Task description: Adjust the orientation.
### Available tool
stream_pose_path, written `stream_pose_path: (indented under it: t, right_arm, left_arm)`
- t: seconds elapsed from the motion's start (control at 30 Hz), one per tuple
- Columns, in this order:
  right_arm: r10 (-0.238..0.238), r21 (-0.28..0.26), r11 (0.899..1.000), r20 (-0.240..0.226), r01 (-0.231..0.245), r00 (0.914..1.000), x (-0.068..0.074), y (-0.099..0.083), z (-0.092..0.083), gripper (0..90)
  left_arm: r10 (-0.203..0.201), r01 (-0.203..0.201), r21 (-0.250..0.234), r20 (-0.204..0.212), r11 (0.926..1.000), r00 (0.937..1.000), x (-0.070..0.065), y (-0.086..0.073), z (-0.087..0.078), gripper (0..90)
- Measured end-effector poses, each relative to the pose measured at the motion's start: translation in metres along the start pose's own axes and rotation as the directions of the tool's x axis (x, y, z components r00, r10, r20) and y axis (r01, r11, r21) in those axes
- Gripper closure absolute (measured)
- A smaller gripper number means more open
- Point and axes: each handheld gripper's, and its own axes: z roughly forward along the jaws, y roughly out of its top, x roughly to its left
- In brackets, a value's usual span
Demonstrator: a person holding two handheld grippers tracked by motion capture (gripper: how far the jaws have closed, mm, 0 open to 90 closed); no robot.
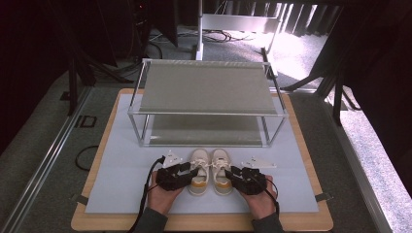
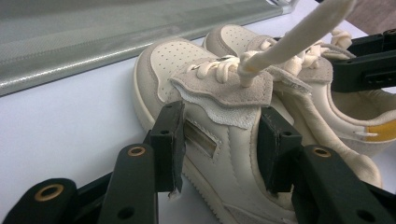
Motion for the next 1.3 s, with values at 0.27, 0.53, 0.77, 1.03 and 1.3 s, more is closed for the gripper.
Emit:
stream_pose_path:
  t: [0.27,0.53,0.77,1.03,1.3]
  right_arm:
    - [0.007,0.007,1.000,-0.022,-0.007,0.9997,0.0041,0.0000,-0.0006,65.1]
    - [0.007,0.009,1.000,-0.027,-0.006,0.9996,0.0046,-0.0011,0.0000,64.6]
    - [0.001,0.006,1.000,-0.030,-0.001,0.9996,0.0043,-0.0020,-0.0003,62.0]
    - [-0.011,0.010,1.000,-0.030,0.011,0.9995,0.0046,-0.0019,-0.0004,59.5]
    - [-0.006,0.009,1.000,-0.038,0.007,0.9993,0.0030,-0.0024,0.0002,57.3]
  left_arm:
    - [0.001,-0.001,0.007,0.004,1.0000,1.0000,-0.0028,-0.0011,-0.0004,54.8]
    - [0.005,-0.005,0.009,0.002,0.9999,1.0000,-0.0052,-0.0021,-0.0002,54.2]
    - [0.002,-0.002,-0.003,0.003,1.0000,1.0000,-0.0052,-0.0045,0.0000,52.8]
    - [0.004,-0.004,-0.008,0.004,1.0000,1.0000,-0.0054,-0.0056,0.0007,50.7]
    - [-0.008,0.008,-0.012,0.012,0.9999,0.9999,-0.0043,-0.0063,0.0004,50.5]
